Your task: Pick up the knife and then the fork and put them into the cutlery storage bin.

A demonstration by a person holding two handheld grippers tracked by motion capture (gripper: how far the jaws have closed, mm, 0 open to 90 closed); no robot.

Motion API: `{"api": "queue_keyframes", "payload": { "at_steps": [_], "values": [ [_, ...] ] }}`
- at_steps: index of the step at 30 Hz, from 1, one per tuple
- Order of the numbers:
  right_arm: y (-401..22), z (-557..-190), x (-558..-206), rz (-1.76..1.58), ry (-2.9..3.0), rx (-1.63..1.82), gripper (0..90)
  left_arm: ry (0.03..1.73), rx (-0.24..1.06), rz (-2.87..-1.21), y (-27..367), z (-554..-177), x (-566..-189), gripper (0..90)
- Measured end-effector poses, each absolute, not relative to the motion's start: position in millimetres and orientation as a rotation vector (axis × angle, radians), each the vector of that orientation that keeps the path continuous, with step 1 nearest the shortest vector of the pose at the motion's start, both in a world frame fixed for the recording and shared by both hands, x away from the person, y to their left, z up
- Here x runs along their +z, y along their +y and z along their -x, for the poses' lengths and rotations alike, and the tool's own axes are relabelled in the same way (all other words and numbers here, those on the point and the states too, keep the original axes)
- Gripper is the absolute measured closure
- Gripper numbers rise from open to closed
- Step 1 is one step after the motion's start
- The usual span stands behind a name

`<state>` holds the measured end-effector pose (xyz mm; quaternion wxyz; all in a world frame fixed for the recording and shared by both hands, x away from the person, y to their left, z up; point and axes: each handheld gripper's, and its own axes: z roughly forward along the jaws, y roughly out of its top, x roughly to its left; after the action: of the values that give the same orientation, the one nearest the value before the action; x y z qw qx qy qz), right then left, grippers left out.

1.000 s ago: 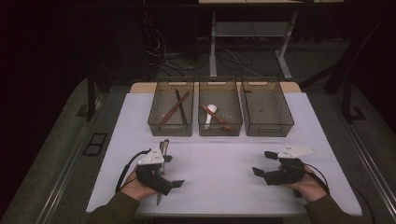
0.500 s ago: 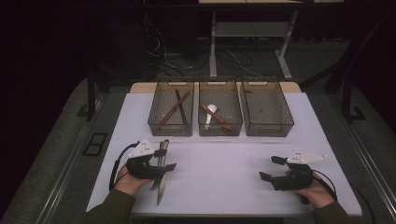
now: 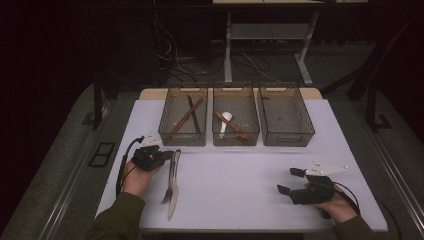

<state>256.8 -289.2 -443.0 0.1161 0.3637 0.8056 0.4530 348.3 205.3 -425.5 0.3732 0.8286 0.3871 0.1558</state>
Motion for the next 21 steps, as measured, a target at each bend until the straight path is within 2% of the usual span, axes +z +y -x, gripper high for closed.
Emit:
{"api": "queue_keyframes", "payload": {
  "at_steps": [9,21],
  "values": [
    [-289,-257,-444,-1.061,2.364,1.311,18.2,1.021,0.422,-2.148,195,-373,-432,89.0],
    [-290,-257,-443,-1.061,2.361,1.317,18.3,1.026,0.457,-2.21,186,-383,-442,89.1]
  ]
}}
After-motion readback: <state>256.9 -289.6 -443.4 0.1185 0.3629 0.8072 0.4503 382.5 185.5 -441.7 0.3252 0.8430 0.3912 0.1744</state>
